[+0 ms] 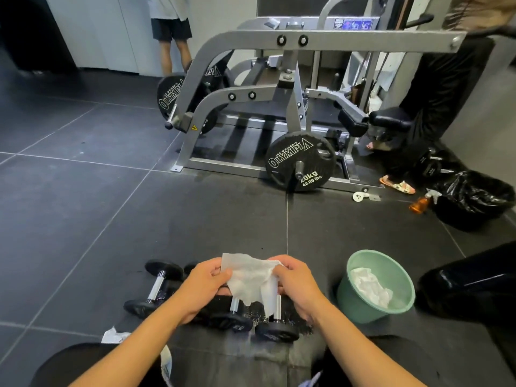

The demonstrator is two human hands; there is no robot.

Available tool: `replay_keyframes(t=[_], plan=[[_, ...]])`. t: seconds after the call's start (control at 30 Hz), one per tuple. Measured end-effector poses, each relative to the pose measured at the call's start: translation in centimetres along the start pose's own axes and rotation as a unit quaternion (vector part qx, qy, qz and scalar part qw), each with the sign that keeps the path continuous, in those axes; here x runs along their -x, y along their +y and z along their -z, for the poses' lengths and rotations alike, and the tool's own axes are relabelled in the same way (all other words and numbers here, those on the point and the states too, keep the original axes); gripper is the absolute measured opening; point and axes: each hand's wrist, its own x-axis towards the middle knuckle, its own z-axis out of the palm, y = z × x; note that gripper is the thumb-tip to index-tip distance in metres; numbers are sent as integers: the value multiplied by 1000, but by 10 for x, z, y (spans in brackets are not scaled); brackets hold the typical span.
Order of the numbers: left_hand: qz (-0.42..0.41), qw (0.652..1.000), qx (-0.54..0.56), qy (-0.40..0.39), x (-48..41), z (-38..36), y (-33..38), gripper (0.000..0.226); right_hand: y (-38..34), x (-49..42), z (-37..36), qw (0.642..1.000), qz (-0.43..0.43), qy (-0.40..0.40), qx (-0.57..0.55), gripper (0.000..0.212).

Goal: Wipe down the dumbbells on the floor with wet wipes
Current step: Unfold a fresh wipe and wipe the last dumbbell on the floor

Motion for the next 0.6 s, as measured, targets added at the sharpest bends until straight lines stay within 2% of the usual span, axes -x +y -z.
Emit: replay_keyframes(t=[0.2, 0.3, 0.43, 0.53, 0.6], plan=[[12, 1000, -28, -2, -42, 2, -7, 51, -1, -31, 2, 999, -2, -33, 11, 26], [-6, 997, -73, 6, -65, -1, -10, 47, -2, -45, -3, 994, 40, -32, 93, 13], [-36, 993, -108, 24, -74, -2, -5, 36, -7, -63, -7, 976, 87, -56, 194, 26], [-51, 989, -132, 46, -76, 3, 0, 22, -9, -65, -2, 973, 103, -91, 188, 20], [-65, 989, -128, 45, -75, 4, 4, 31, -10, -65, 3, 979, 100, -106, 142, 21]])
